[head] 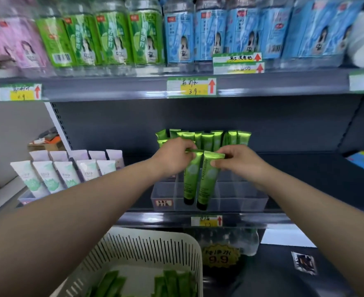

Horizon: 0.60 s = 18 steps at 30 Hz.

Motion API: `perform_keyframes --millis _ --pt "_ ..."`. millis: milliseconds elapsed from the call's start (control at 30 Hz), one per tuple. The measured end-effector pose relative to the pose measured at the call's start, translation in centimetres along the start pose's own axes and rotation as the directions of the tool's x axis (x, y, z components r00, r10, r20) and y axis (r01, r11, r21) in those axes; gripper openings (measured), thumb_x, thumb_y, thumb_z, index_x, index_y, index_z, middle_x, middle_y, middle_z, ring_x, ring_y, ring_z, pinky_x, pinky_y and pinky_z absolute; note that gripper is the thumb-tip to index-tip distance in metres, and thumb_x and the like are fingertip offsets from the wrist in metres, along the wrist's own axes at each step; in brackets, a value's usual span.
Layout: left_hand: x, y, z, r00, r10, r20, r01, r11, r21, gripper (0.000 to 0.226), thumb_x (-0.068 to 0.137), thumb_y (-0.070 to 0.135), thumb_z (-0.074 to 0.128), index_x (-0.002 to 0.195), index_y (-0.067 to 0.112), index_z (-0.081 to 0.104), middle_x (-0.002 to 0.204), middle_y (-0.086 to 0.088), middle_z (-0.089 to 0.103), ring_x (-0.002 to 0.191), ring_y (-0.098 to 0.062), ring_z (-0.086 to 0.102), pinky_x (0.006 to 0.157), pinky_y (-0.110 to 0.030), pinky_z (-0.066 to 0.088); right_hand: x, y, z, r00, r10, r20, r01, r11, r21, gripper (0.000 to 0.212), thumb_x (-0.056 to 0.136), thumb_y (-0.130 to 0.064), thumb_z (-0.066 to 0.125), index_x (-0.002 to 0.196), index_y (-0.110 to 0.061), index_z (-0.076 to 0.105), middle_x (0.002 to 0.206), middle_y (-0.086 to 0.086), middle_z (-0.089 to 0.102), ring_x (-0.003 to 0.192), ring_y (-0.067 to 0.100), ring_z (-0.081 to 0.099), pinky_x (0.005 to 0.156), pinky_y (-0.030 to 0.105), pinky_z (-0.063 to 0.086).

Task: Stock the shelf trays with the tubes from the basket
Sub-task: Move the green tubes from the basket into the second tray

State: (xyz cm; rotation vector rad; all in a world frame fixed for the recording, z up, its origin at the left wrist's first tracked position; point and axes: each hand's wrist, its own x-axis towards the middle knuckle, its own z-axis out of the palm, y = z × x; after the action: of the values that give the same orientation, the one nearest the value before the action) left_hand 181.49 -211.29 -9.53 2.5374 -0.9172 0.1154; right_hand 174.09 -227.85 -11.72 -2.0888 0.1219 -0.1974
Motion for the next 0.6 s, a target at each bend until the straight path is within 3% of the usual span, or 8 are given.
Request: perform_keyframes --millis 167,333,600 --pt "3.3 0.6 0.0 0.998 0.053 -0.026 -0.052 0.997 0.056 0.027 0.094 0.021 0.053 0.117 0.012 0.063 0.112 -0.01 0.066 0.1 -0.025 0.059 0.072 -0.023 0.036 2.7 0.5 -1.7 0.999 -0.023 -0.046 0.023 1.0 -0.007 0.013 0.083 -0.013 0.069 0.09 -0.002 0.069 0.075 0.009 0.058 0.072 0.019 0.051 0.07 0.031 0.039" --pt "6.3 0.5 0.7 0.997 0.069 -0.047 -0.066 0.996 0.054 0.024 0.094 0.021 0.052 0.113 0.012 0.064 0.102 -0.012 0.068 0.096 -0.027 0.061 0.069 -0.023 0.037 5.1 1.4 -2.7 0.994 -0.043 -0.1 0.044 0.999 0.006 0.003 0.083 -0.013 0.069 0.084 -0.01 0.069 0.071 0.007 0.055 0.065 0.015 0.048 0.059 0.027 0.038" --pt "10.9 -1.1 2.3 0.994 0.058 -0.091 -0.058 0.998 0.008 0.022 0.093 0.022 0.053 0.108 0.017 0.069 0.107 -0.007 0.069 0.101 -0.023 0.062 0.077 -0.024 0.042 9.5 3.0 -4.0 0.98 -0.095 -0.175 0.095 0.995 -0.009 0.012 0.083 -0.014 0.069 0.074 -0.022 0.066 0.073 -0.001 0.061 0.07 0.012 0.055 0.066 0.027 0.043"
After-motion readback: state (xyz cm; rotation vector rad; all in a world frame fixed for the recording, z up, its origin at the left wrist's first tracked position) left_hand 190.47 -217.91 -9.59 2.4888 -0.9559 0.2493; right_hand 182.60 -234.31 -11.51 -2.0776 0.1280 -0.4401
